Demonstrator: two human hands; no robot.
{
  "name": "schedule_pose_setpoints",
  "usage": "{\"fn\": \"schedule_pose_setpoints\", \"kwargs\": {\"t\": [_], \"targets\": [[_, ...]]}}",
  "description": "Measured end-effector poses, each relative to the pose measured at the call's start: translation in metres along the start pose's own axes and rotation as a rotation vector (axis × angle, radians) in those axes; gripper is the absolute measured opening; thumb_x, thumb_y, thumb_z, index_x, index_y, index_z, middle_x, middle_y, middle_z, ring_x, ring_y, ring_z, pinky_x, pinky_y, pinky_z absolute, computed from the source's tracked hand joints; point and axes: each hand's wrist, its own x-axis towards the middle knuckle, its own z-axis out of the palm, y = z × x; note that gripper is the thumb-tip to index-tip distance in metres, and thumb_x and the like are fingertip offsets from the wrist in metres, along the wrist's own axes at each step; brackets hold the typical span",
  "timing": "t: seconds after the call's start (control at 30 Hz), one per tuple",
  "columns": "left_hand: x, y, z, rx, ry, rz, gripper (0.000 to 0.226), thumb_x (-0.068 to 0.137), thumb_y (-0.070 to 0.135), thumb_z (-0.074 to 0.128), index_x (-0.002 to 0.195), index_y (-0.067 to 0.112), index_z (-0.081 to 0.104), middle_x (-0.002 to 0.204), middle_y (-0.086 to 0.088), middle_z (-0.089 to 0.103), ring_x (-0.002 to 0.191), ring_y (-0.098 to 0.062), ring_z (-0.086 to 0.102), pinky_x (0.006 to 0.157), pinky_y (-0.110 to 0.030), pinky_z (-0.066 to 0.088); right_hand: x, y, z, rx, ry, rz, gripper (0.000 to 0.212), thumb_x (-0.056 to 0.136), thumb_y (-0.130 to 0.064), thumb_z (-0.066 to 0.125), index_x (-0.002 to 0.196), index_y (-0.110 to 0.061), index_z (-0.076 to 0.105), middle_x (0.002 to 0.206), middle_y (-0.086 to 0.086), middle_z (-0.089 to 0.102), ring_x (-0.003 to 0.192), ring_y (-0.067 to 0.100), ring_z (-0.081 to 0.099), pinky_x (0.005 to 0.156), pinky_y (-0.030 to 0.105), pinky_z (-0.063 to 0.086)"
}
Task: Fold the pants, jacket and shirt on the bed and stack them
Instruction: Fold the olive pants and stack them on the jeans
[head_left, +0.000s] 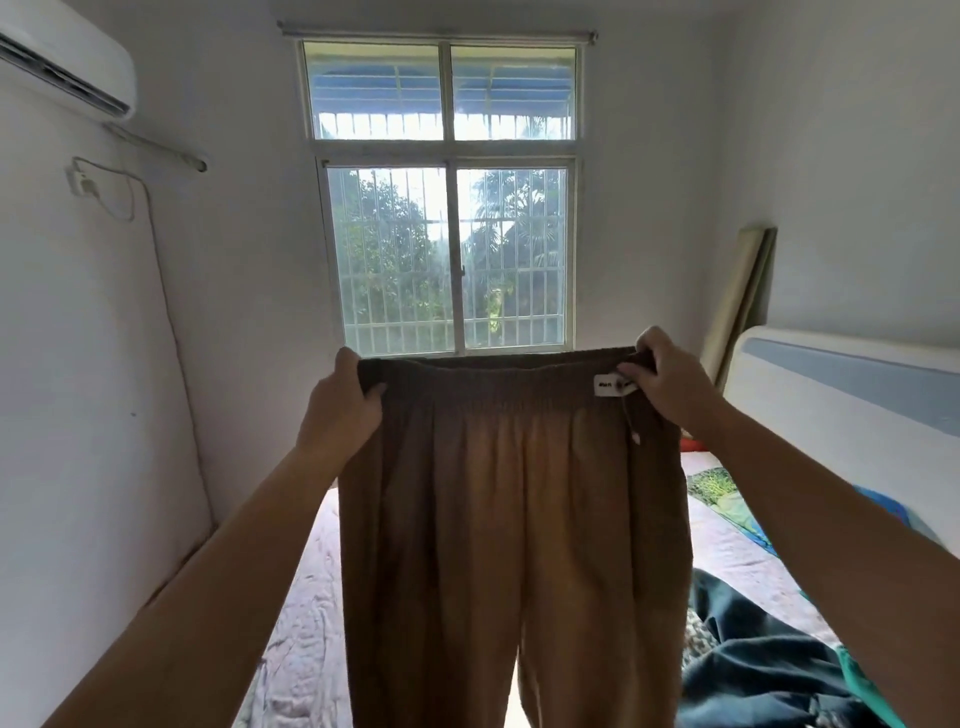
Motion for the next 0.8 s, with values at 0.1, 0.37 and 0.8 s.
{"fn": "schedule_pose_setpoints", "kwargs": {"t": [0.1,0.37,0.8], "targets": [[-0.005,-0.003,0.009,-0.018,-0.063,-0.151,0.028,0.084,0.014,0.059,0.103,-0.001,0.046,0.085,-0.010,0.052,0.079,-0.026,0.052,0.067,-0.032,0.040,-0.005,-0.004,0.019,-0.038,0.004,0.061,0.021,0.087,-0.011,0.060,0.091,-0.007,0.040,0.081,0.013,0.052,0.074,0.025,0.049,0.066,0.027,0.034],[-0.059,0.019,0.036,-0.577,-0.066,-0.455,0.010,0.079,0.011,0.062,0.083,0.008,0.054,0.069,-0.003,0.056,0.067,-0.021,0.056,0.057,-0.028,0.045,-0.033,-0.041,0.053,0.053,0.065,0.219,0.039,0.083,-0.020,0.067,0.110,0.003,0.048,0.094,0.012,0.059,0.089,0.024,0.057,0.068,0.016,0.033],[-0.127,0.069,0.057,-0.822,-0.210,-0.145,0.019,0.092,0.008,0.050,0.091,0.026,0.045,0.083,0.003,0.057,0.068,0.007,0.056,0.065,-0.013,0.048,-0.127,-0.089,0.071,0.587,0.037,0.112,0.033,0.080,-0.016,0.070,0.091,-0.035,0.045,0.087,-0.019,0.059,0.081,-0.002,0.063,0.069,0.009,0.049]]}}
